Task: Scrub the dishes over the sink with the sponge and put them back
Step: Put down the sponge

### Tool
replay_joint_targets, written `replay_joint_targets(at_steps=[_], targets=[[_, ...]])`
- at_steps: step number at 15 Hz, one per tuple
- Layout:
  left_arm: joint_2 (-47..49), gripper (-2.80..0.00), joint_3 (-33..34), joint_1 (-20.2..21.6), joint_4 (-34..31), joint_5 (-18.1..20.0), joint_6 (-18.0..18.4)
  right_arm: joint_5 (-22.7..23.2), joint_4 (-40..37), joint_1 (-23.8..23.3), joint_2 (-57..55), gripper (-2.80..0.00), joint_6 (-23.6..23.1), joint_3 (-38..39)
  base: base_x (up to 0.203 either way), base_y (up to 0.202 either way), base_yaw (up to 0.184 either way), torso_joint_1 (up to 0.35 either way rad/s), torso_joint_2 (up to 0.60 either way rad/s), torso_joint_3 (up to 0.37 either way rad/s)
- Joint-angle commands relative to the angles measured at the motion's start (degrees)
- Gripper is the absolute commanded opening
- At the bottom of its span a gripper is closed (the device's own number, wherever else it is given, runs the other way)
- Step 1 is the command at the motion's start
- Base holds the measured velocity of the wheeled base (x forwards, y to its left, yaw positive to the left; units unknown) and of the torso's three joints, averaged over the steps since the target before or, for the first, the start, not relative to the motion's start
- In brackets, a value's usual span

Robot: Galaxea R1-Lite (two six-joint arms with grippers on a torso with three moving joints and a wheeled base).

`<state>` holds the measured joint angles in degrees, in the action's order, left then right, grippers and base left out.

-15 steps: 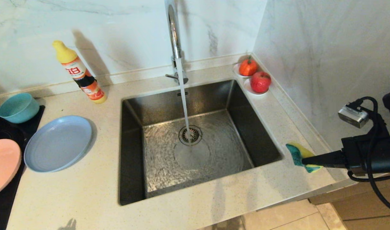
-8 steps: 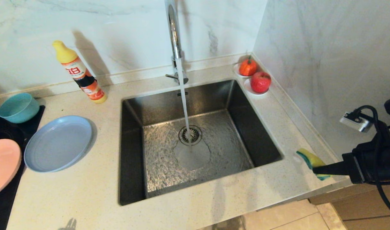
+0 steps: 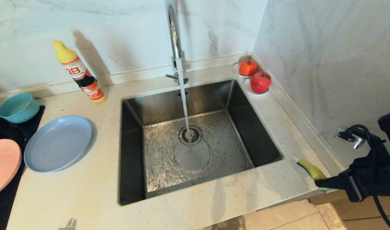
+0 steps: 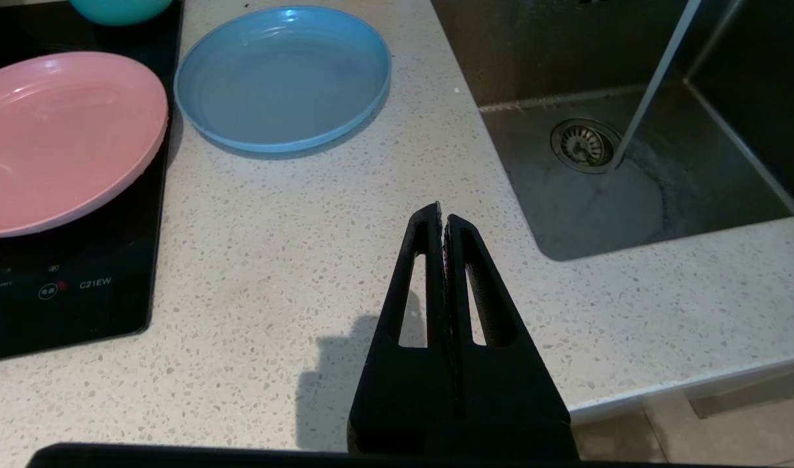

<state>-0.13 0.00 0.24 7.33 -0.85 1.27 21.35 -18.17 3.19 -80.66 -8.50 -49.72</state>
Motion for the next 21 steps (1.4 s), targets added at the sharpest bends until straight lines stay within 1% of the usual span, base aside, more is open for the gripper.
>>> replay_joint_targets(at_steps=[1, 2, 4, 7, 9, 12, 14, 15, 16, 18, 21], targets=[[0.22, -2.80, 2.29, 0.02, 0.06, -0.03, -0.04, -1.04, 1.91, 0.15, 1.03, -2.80, -1.78, 2.26, 0.000, 0.000, 0.000, 0.000, 0.00, 0.000], [0.22, -2.80, 2.29, 0.02, 0.06, -0.03, 0.05, -1.19, 2.06, 0.30, 1.03, -2.80, -2.58, 2.84, 0.000, 0.000, 0.000, 0.000, 0.00, 0.000], [0.22, -2.80, 2.29, 0.02, 0.06, -0.03, 0.05, -2.94, 3.49, 0.80, 0.63, -2.80, -4.56, 3.89, 0.000, 0.000, 0.000, 0.000, 0.00, 0.000], [0.22, -2.80, 2.29, 0.02, 0.06, -0.11, -0.32, -6.24, 8.69, 0.85, -0.61, -2.80, -5.48, 5.83, 0.000, 0.000, 0.000, 0.000, 0.00, 0.000], [0.22, -2.80, 2.29, 0.02, 0.06, -0.11, -0.31, -7.27, 11.35, 0.88, -1.90, -2.80, -6.65, 6.36, 0.000, 0.000, 0.000, 0.000, 0.00, 0.000], [0.22, -2.80, 2.29, 0.02, 0.06, -0.11, -0.39, -8.90, 13.64, 2.39, -4.45, -2.80, -6.94, 6.38, 0.000, 0.000, 0.000, 0.000, 0.00, 0.000], [0.22, -2.80, 2.29, 0.02, 0.06, -0.11, -0.42, -10.42, 17.30, 4.37, -6.66, -2.80, -7.05, 6.90, 0.000, 0.000, 0.000, 0.000, 0.00, 0.000], [0.22, -2.80, 2.29, 0.02, 0.06, -0.11, -0.48, -11.97, 19.17, 5.06, -7.68, -2.80, -7.24, 7.18, 0.000, 0.000, 0.000, 0.000, 0.00, 0.000], [0.22, -2.80, 2.29, 0.02, 0.06, -0.11, -0.48, -13.57, 20.86, 5.43, -8.61, -2.80, -8.33, 7.59, 0.000, 0.000, 0.000, 0.000, 0.00, 0.000], [0.22, -2.80, 2.29, 0.02, 0.06, -0.11, -0.48, -14.78, 23.68, 5.53, -10.69, -2.80, -10.48, 7.53, 0.000, 0.000, 0.000, 0.000, 0.00, 0.000], [0.22, -2.80, 2.29, 0.02, 0.06, -0.11, -0.84, -17.37, 26.51, 6.39, -13.05, -2.80, -11.27, 6.35, 0.000, 0.000, 0.000, 0.000, 0.00, 0.000]])
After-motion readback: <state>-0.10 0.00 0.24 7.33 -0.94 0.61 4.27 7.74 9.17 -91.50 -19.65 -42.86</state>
